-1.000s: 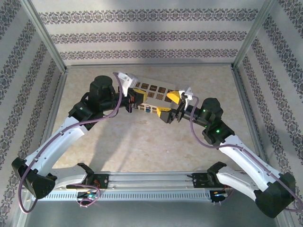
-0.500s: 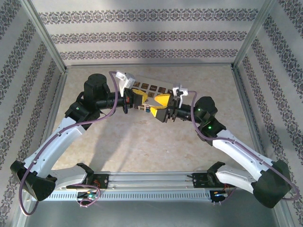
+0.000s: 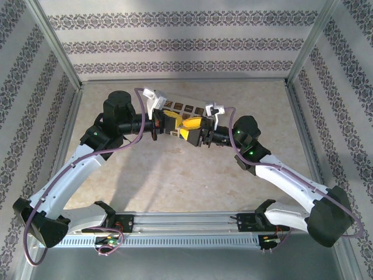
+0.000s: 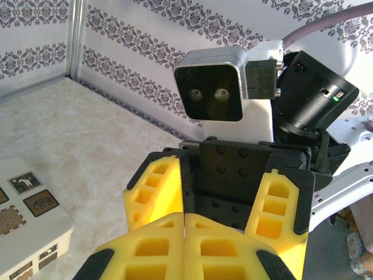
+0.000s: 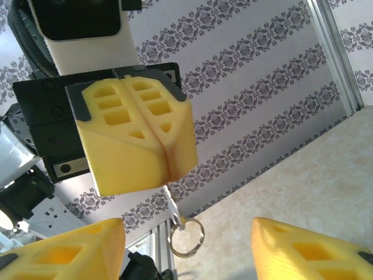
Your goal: Unlock a padlock with a key
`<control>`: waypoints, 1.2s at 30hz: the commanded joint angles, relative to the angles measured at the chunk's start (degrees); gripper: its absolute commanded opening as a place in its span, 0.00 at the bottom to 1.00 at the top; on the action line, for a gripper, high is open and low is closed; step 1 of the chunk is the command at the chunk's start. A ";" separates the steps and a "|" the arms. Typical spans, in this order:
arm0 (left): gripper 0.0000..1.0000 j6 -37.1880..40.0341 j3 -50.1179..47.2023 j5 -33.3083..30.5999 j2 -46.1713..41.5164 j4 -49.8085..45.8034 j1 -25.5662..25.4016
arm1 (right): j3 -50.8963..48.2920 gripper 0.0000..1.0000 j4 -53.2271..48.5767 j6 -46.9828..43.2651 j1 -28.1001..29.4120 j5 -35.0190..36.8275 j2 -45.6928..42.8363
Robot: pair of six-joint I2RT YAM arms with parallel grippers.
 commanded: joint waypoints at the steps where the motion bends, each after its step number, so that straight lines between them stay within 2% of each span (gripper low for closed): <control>1: 0.00 -0.10 -0.21 0.54 -0.06 1.68 0.65 | 2.25 0.55 3.65 0.81 0.75 -2.12 0.60; 6: 0.00 0.00 -0.14 0.08 -0.01 1.43 0.65 | 2.62 0.44 3.95 1.43 0.88 -3.46 1.39; 16: 0.00 0.70 0.04 -0.80 -0.01 0.42 0.64 | 2.40 0.29 3.87 1.78 0.88 -3.59 1.48; 28: 0.00 1.40 0.13 -1.14 -0.42 -0.27 0.72 | 1.92 0.20 3.69 2.32 0.35 -2.54 1.57; 36: 0.00 1.49 0.05 -1.02 -0.61 -0.69 0.74 | 1.62 0.10 3.45 2.50 -0.05 -2.06 1.14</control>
